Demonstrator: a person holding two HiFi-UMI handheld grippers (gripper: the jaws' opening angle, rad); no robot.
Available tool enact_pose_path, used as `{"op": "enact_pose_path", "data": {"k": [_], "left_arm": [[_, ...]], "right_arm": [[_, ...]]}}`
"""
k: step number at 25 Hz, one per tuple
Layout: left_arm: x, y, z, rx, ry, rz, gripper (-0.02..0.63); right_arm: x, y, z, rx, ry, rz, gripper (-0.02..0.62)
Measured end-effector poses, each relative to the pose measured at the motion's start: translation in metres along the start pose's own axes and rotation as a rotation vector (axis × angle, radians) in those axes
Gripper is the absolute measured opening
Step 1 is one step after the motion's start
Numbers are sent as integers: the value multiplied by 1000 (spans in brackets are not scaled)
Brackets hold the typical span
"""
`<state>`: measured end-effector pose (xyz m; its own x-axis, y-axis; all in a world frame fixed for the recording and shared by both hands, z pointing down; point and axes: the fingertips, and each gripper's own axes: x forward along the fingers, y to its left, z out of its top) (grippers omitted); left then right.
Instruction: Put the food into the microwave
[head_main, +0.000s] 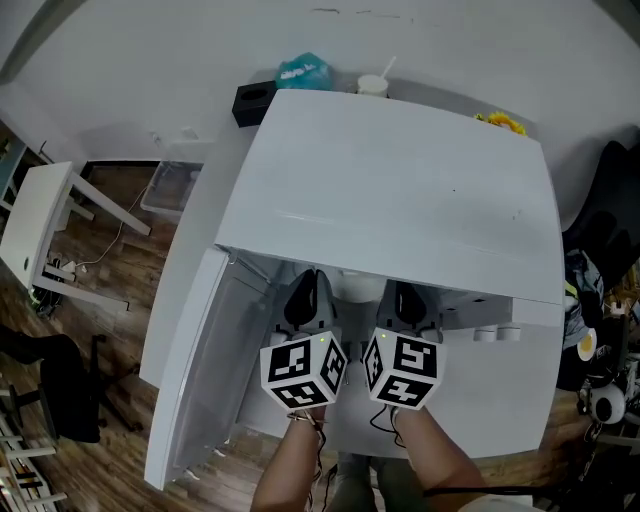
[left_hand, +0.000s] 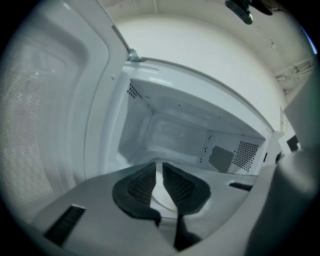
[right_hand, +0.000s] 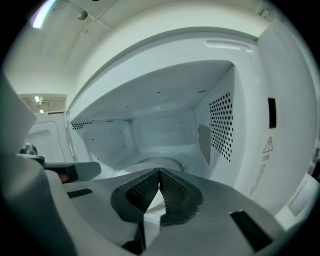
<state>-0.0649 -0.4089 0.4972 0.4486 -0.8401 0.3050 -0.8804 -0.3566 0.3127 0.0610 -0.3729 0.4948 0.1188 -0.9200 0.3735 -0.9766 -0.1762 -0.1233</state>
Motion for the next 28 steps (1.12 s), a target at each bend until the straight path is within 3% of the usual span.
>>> {"op": "enact_pose_path", "data": {"k": [6,28], "left_arm": [[-26,-10,4,13,1,-5,5],[-136,-82,16,113,17,-52,3]], "right_arm": [[-23,15,4,-12,11,83,17],[-131,24,29,-114,-16,213,17]]}}
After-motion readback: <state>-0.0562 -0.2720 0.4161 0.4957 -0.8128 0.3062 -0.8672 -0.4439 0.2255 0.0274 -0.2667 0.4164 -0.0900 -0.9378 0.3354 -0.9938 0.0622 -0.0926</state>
